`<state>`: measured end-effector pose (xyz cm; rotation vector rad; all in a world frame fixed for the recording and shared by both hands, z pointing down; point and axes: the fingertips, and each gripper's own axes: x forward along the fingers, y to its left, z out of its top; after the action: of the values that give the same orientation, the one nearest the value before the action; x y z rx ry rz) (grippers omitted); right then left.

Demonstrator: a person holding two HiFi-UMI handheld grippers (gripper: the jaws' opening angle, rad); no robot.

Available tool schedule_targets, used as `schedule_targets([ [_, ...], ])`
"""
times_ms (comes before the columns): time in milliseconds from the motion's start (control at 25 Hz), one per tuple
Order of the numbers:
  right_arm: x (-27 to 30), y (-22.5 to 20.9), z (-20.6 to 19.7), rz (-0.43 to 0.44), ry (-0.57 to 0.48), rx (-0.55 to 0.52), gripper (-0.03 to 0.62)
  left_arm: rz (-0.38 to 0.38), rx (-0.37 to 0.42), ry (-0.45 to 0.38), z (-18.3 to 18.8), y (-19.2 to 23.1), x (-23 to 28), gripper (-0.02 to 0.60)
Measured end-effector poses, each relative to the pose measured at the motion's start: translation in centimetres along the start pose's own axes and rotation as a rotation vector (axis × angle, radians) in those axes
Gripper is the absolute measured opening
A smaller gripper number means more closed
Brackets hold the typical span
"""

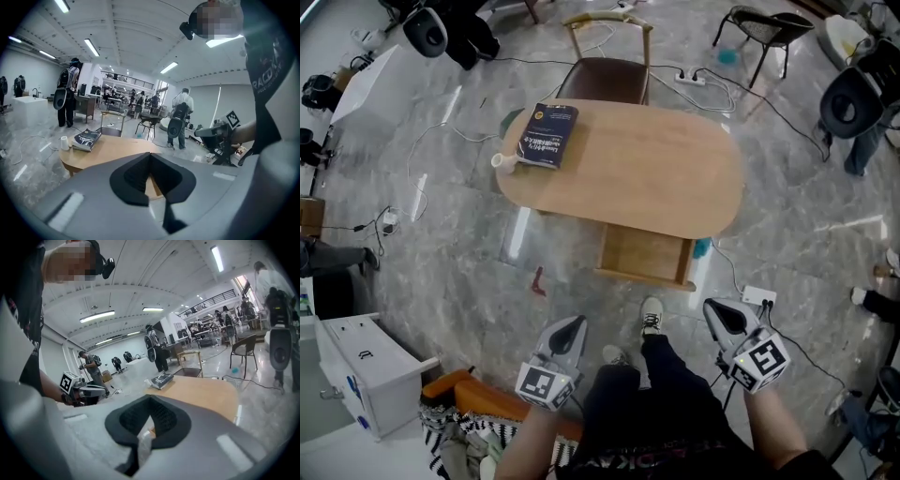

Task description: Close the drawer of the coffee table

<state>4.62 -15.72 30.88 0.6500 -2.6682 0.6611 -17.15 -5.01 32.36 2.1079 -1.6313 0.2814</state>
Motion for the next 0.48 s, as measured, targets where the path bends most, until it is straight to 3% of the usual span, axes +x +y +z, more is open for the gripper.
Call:
schedule_targets([
  [240,1.3,-0.2,-1.4,-0.051,0.001,0.024,-0.002,-0.062,0.029,0.045,-1.3,2.1,2.3,-0.002],
  [480,0.7,1.7,-4.0,-0.177,-0.022,0.036,-0.002,-0.157,0.052,0.073,-3.3,3.6,1.5,-0.002],
])
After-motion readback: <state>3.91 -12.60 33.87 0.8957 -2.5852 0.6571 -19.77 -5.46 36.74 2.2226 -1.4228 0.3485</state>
